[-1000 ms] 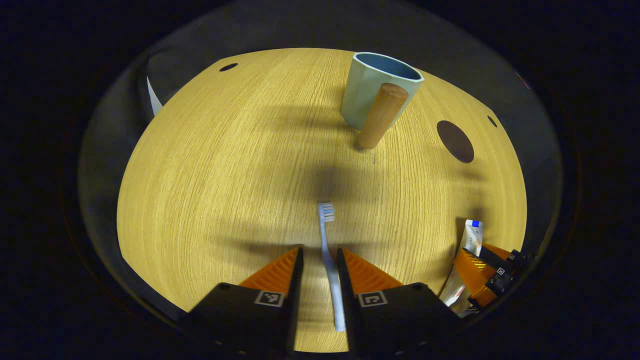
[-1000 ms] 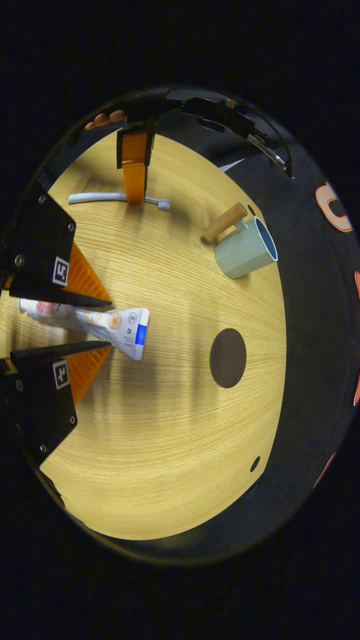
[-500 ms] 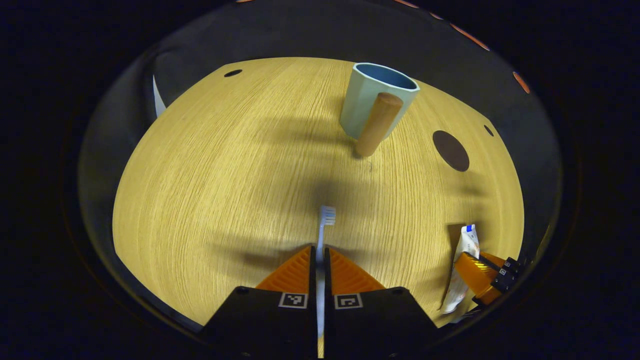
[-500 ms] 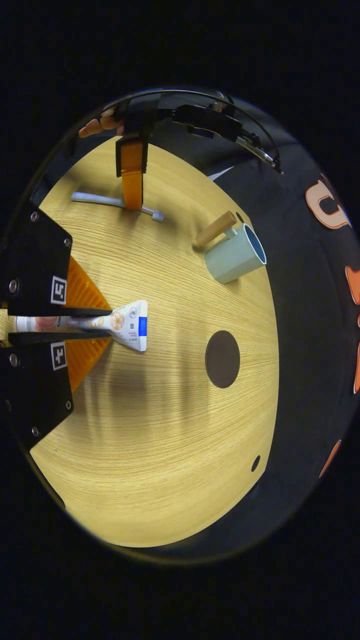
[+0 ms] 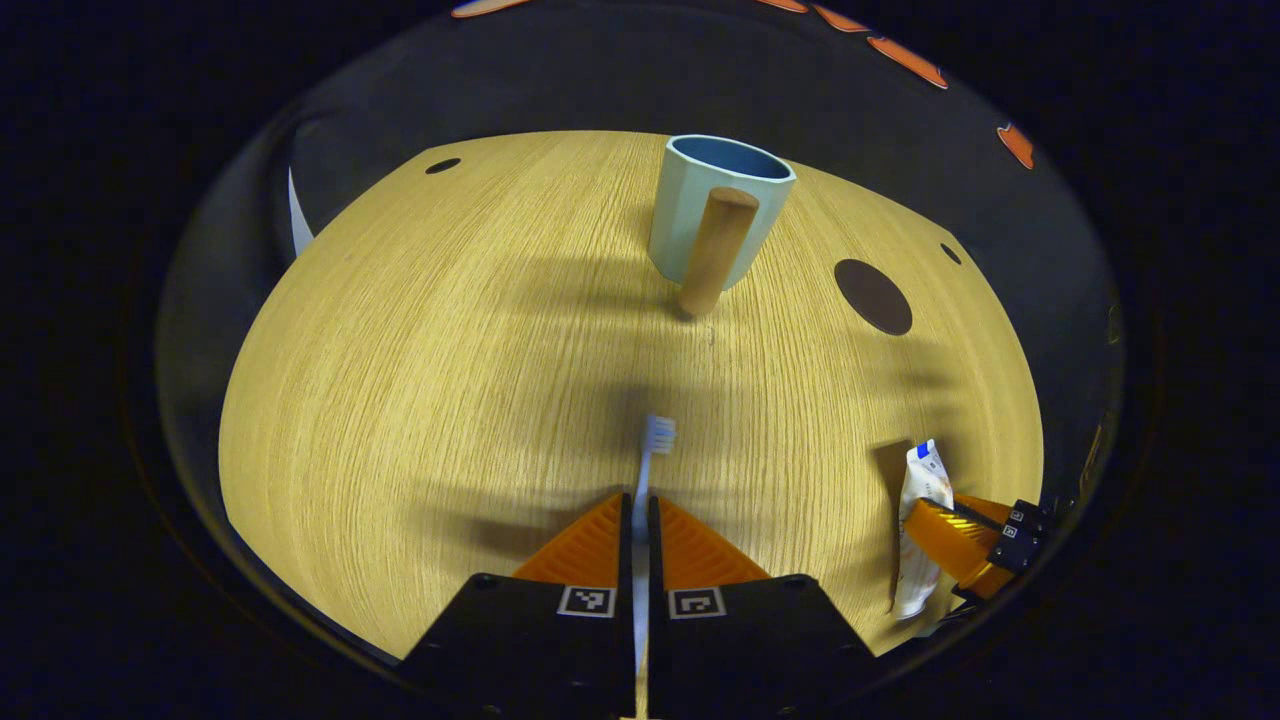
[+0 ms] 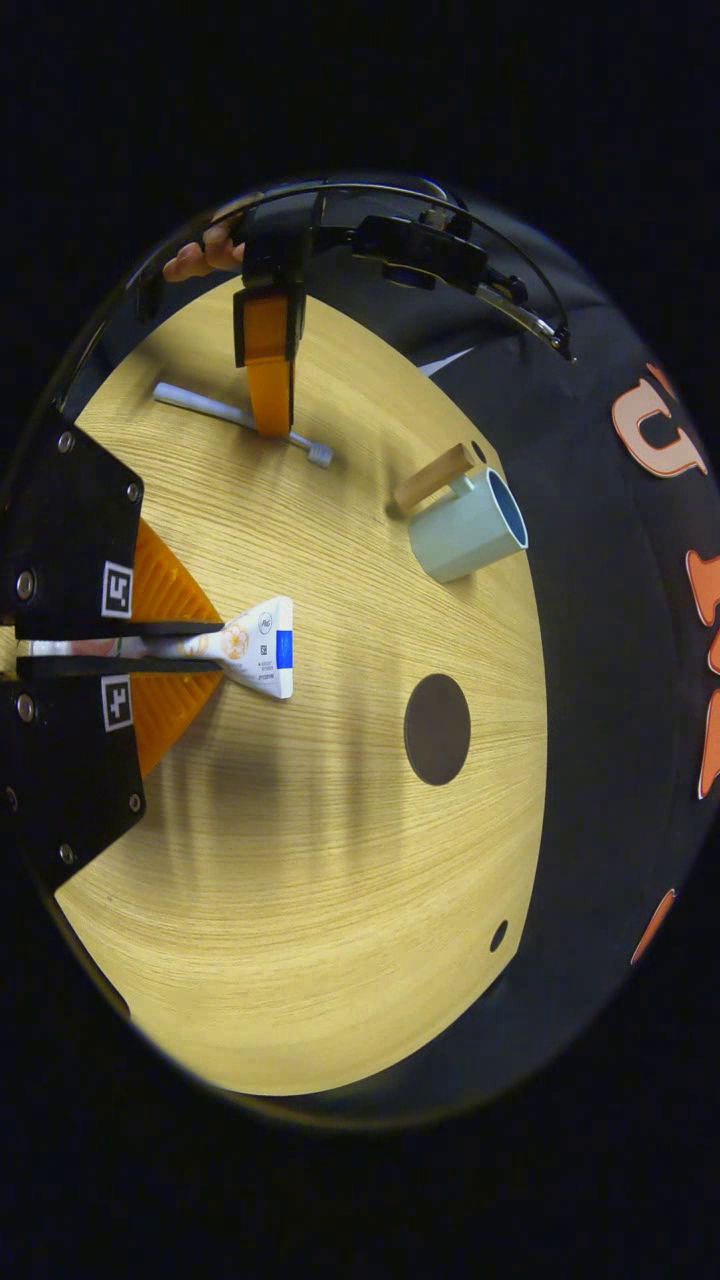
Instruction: Put the toothbrush and toothpaste on the desktop into the cup, then pick up the cup and place it on the coaster on the desktop.
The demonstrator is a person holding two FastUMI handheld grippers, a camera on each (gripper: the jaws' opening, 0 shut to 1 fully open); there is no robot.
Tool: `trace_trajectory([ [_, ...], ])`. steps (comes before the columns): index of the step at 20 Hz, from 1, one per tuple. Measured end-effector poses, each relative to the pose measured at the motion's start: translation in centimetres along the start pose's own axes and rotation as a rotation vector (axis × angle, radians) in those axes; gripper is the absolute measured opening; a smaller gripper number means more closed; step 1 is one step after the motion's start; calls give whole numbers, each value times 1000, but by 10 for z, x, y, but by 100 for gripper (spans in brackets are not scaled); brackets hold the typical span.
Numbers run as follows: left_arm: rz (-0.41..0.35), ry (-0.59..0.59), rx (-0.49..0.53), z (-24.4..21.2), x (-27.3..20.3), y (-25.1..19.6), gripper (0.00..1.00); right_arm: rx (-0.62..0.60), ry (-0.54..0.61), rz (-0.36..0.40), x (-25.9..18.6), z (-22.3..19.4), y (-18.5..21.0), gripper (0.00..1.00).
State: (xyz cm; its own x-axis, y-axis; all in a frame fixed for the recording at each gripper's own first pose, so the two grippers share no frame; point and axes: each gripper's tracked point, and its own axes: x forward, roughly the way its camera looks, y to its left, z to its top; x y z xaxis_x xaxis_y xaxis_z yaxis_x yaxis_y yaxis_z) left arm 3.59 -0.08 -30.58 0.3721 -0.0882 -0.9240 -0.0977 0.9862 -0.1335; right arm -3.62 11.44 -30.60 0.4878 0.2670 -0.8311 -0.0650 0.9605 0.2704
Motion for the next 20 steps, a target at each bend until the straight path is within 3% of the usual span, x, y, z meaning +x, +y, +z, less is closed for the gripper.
trace_trajectory([
  [5,-75,-75,-1,13,-4,3,5,37,-21,48,-3,4,7,7],
  [8,-93,-144,27,31,-17,14,5,16,-65,27,-5,11,4,6],
  [11,-119,-199,31,53,-31,29,5,34,-92,75,-8,19,8,6],
  [14,-119,-259,53,61,-44,39,5,13,-149,45,-15,32,5,5],
  [20,-160,-380,60,81,-75,42,5,-13,-235,62,-39,49,6,5],
])
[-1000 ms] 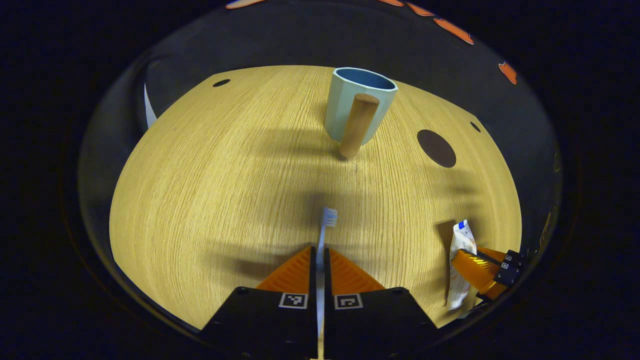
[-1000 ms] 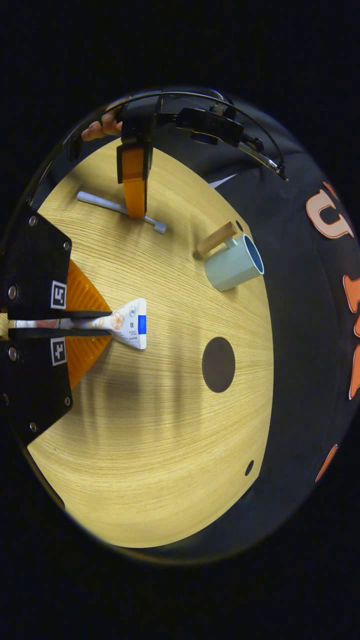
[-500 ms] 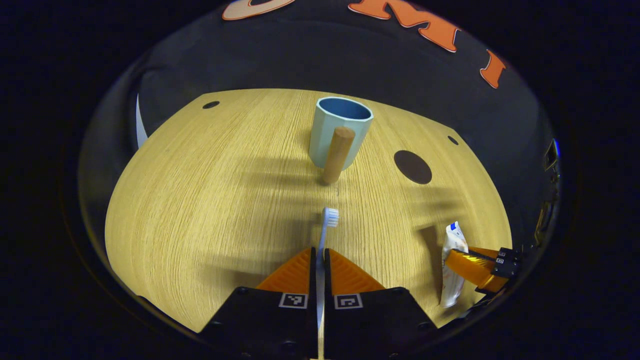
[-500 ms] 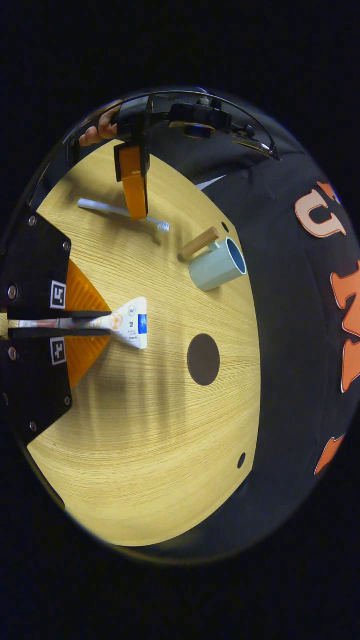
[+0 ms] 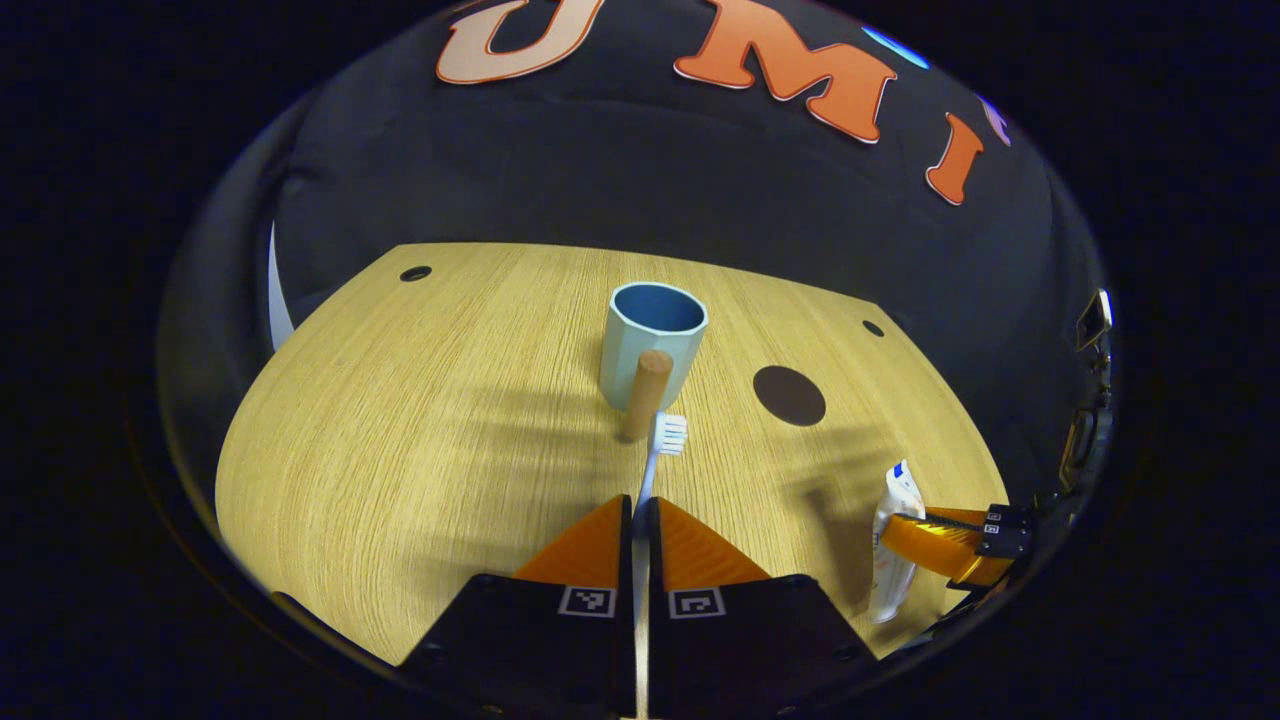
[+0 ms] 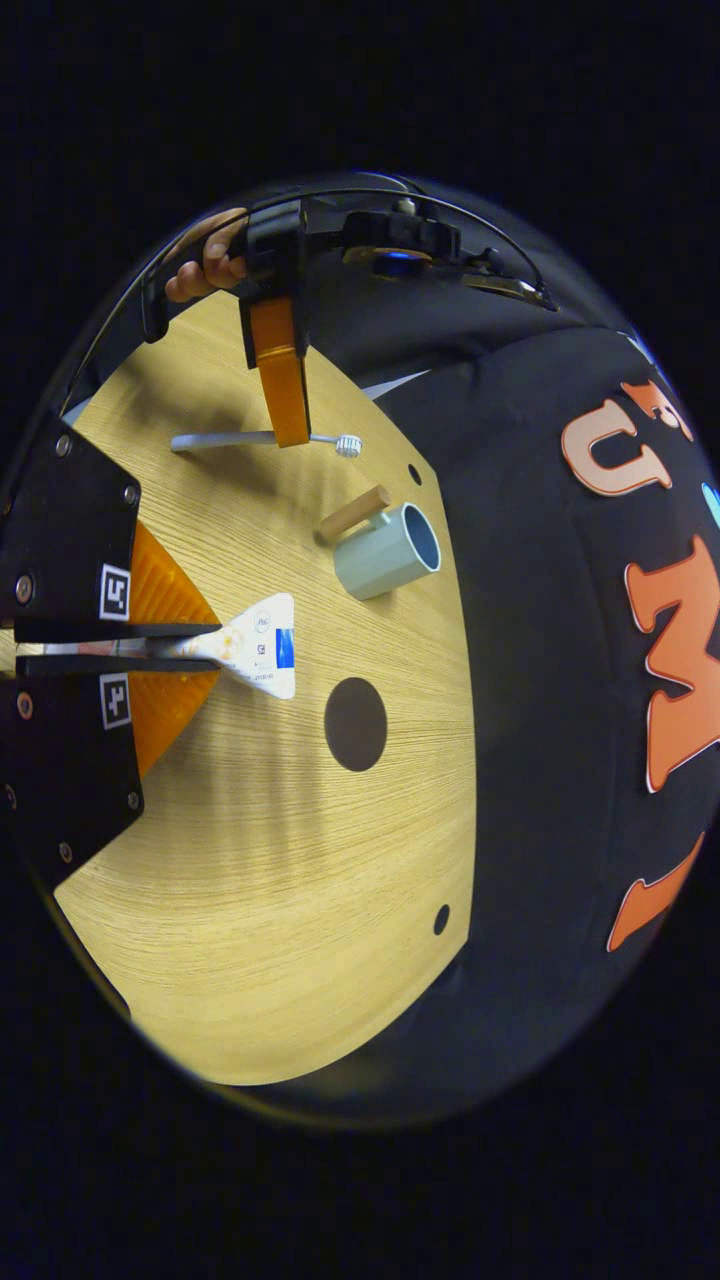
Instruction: Put the toothbrush and toothpaste on the desktop into the cup, then pick up the cup and place it on the coaster on the desktop.
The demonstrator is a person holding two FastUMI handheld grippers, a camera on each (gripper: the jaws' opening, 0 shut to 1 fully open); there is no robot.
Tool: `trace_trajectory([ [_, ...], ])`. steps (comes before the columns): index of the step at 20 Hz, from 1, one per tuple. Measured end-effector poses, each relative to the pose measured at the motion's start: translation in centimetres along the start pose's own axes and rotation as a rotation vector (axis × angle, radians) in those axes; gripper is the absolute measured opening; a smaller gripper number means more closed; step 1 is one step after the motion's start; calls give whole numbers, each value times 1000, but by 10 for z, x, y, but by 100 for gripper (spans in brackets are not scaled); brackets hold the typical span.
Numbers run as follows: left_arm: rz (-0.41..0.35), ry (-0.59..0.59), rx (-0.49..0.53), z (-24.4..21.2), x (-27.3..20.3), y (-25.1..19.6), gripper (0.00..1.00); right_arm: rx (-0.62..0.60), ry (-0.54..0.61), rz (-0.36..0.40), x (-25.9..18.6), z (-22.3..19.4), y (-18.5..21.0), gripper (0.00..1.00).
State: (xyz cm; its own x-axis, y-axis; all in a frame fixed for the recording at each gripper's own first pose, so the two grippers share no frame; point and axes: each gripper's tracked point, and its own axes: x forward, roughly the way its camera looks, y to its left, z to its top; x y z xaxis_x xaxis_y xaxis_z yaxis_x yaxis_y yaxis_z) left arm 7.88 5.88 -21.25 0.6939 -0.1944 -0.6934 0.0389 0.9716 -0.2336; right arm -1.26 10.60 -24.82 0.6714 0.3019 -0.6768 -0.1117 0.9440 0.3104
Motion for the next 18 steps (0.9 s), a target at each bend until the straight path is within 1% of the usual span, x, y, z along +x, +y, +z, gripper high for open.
trace_trajectory([
  [2,-2,-50,5,7,-5,7,5,-10,-56,7,-11,20,2,5],
  [6,44,-170,48,35,-8,27,5,-35,-158,-9,-23,55,-6,5],
  [8,57,-227,56,50,-13,28,4,-44,-207,-11,-25,72,-7,5],
  [11,91,-306,100,77,-17,32,5,-70,-261,-32,-39,94,-14,5],
  [13,90,-337,107,101,-27,27,5,-81,-296,-29,-46,115,-13,5],
  [18,66,-404,76,154,-29,19,5,-96,-372,-30,-60,156,-16,5],
])
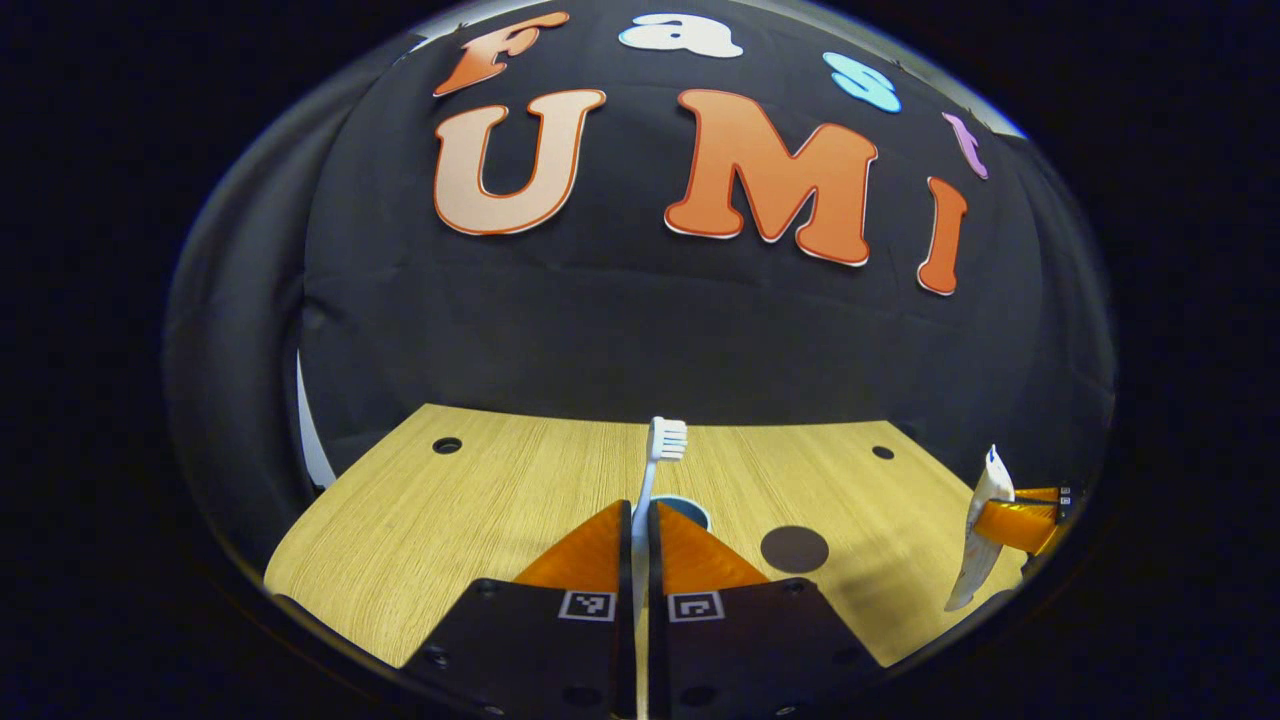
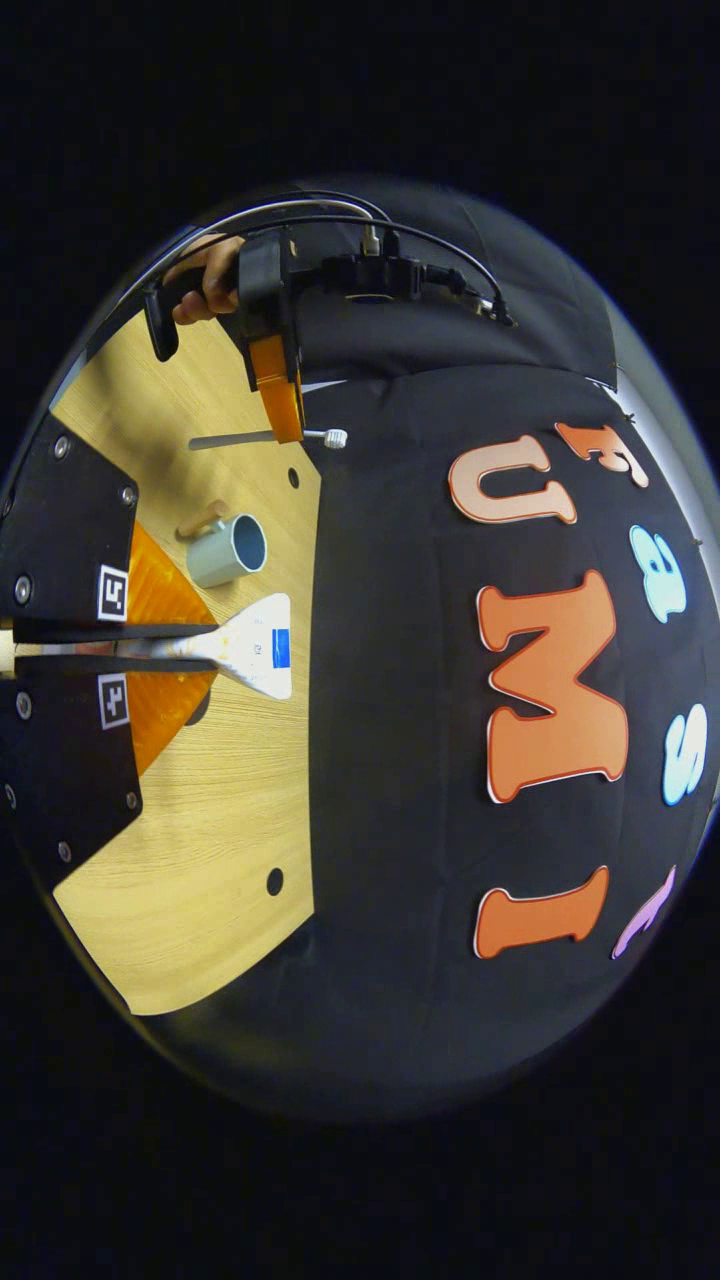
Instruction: Put the toothbrush and toothpaste on the desktop into the cup, then pick up the cup and place it on the coaster on the desktop.
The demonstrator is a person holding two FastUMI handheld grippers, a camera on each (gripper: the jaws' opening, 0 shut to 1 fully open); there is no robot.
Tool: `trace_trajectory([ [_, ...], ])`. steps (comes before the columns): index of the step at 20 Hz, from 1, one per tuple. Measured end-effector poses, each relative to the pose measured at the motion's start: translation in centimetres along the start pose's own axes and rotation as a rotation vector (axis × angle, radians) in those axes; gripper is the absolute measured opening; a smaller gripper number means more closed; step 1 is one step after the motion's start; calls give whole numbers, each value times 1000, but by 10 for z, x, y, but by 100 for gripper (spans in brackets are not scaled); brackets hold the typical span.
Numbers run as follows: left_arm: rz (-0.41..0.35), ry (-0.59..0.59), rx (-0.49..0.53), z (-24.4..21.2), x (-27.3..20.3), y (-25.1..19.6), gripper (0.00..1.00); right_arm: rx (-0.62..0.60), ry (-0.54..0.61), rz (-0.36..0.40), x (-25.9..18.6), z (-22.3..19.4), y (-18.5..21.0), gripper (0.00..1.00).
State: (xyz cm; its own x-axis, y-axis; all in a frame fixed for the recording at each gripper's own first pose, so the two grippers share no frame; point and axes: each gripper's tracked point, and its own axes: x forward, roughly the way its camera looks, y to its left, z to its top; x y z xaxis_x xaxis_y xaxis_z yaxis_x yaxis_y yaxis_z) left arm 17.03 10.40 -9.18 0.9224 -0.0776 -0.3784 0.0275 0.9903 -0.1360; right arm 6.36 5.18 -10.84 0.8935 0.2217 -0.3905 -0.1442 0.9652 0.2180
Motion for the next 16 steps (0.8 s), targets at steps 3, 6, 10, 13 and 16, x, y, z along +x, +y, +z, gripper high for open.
trace_trajectory([
  [3,-11,-53,-20,27,14,-6,5,-1,-38,10,5,22,-5,5],
  [6,-4,-93,-8,42,31,-10,4,-2,-79,12,12,39,-10,5],
  [10,-12,-127,4,56,61,-17,4,7,-131,18,22,63,-11,5],
  [13,-26,-152,-4,60,78,-20,4,-20,-191,-12,27,80,-17,5],
  [16,-42,-167,-35,57,91,-21,4,-31,-232,-21,30,86,-18,5],
])
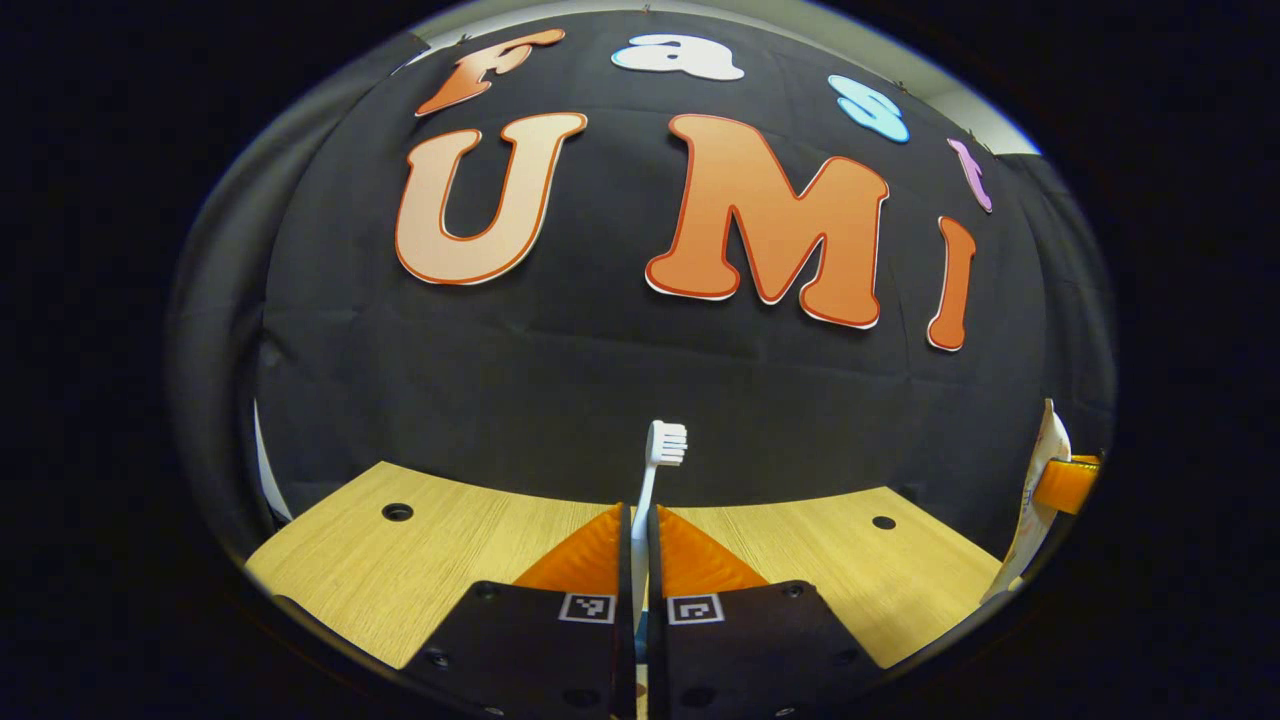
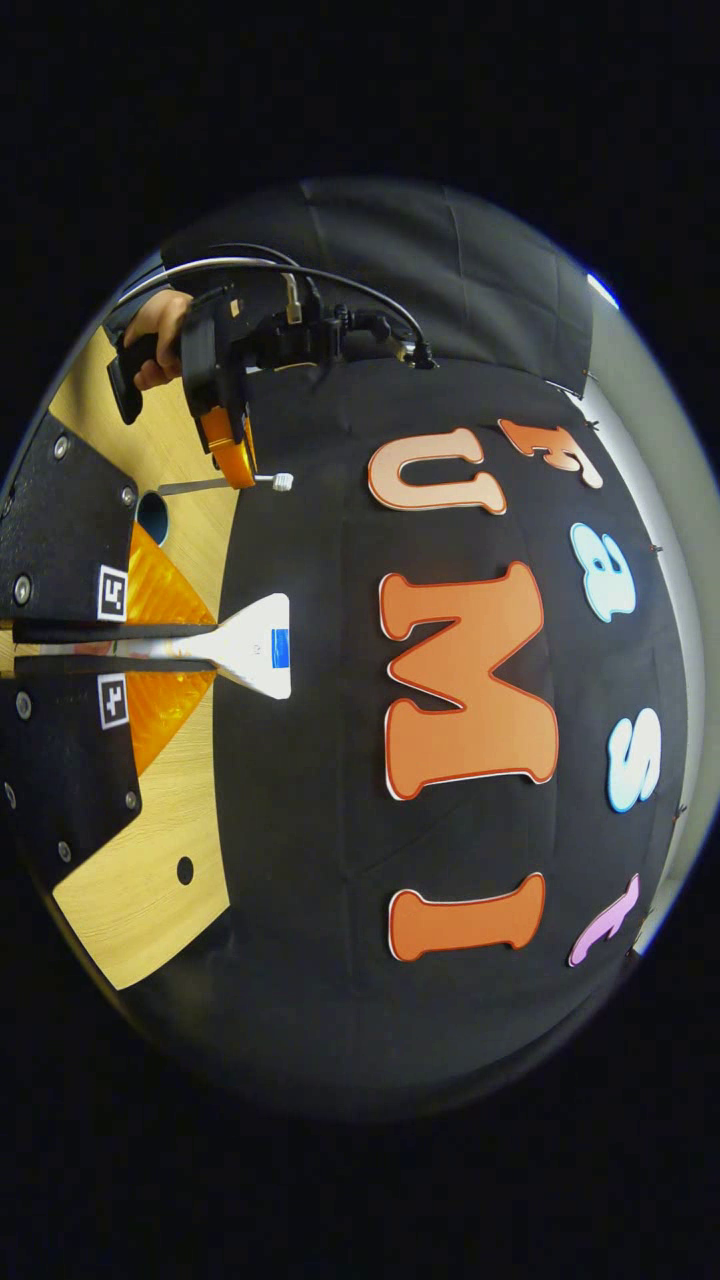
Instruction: Put the toothbrush and toothpaste on the desktop into the cup, then pick up the cup and place it on the coaster on the desktop.
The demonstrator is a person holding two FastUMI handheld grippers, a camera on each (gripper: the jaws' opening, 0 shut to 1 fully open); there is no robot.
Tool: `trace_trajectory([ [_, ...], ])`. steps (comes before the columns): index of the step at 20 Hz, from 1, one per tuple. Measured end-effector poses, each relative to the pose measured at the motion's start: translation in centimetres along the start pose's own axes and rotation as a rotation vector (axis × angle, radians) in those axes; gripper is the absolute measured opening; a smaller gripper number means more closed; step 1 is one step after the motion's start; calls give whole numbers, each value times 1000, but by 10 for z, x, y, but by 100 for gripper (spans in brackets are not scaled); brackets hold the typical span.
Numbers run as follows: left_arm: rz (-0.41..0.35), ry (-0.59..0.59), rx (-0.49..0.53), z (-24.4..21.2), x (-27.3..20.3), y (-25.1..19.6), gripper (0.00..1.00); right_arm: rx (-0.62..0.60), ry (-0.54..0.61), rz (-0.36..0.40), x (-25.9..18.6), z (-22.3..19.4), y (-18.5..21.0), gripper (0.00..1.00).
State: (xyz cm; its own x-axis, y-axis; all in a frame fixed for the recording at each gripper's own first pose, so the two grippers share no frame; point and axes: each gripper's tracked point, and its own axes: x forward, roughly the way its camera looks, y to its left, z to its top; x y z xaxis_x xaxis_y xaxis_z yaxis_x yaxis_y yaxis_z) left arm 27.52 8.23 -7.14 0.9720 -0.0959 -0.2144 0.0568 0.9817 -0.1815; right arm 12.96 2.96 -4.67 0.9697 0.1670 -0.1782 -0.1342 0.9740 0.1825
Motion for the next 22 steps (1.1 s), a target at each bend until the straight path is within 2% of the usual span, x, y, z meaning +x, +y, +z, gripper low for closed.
trace_trajectory([
  [7,1,40,-54,-30,22,6,4,-16,-13,17,7,0,7,5],
  [14,33,165,-98,-85,34,14,4,-11,12,26,11,-11,10,5],
  [22,18,251,-13,-114,34,1,6,-16,11,29,8,-10,11,5],
])
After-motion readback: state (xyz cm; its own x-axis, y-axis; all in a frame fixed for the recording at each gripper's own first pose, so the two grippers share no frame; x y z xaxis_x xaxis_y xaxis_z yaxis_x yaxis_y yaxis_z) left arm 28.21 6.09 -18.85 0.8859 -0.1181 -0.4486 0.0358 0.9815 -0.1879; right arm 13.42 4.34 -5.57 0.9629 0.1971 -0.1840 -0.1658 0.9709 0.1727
